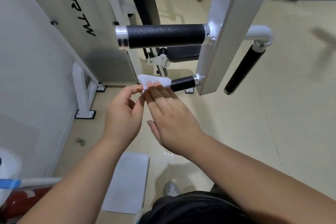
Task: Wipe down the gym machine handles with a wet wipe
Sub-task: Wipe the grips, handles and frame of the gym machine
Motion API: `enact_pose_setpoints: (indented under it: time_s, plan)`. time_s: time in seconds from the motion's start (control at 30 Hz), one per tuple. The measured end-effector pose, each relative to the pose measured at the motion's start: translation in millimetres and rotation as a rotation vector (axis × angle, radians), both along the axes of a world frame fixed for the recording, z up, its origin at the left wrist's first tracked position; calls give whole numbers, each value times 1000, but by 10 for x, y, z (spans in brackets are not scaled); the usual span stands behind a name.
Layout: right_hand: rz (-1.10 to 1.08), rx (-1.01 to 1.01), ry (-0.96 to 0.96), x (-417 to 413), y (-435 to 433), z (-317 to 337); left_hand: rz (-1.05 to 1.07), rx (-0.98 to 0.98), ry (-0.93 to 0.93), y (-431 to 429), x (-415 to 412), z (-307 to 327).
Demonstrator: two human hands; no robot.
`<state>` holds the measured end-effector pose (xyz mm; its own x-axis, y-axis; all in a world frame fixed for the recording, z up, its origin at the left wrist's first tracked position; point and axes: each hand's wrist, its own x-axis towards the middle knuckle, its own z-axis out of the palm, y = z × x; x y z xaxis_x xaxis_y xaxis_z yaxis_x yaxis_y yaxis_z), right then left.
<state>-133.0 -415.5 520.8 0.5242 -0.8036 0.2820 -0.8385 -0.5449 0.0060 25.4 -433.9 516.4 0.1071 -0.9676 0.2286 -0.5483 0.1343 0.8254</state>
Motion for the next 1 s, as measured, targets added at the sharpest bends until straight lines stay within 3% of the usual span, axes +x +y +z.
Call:
enact_pose_setpoints:
  time_s: [0.27, 0.43, 0.73, 1.0]
  plan:
    - [-198, 11, 59, -441, 15, 3, 95, -11, 89, 34, -98, -114]
    - [101, -35, 158, -162, -88, 24, 150, -18, 104, 66, -162, -79]
    - [97, 43, 232, -815, -207, 104, 343, 31, 143, 74, -395, -109]
    - [428, -66, 241, -612, -506, 246, 556, 46, 290, 16, -690, -31]
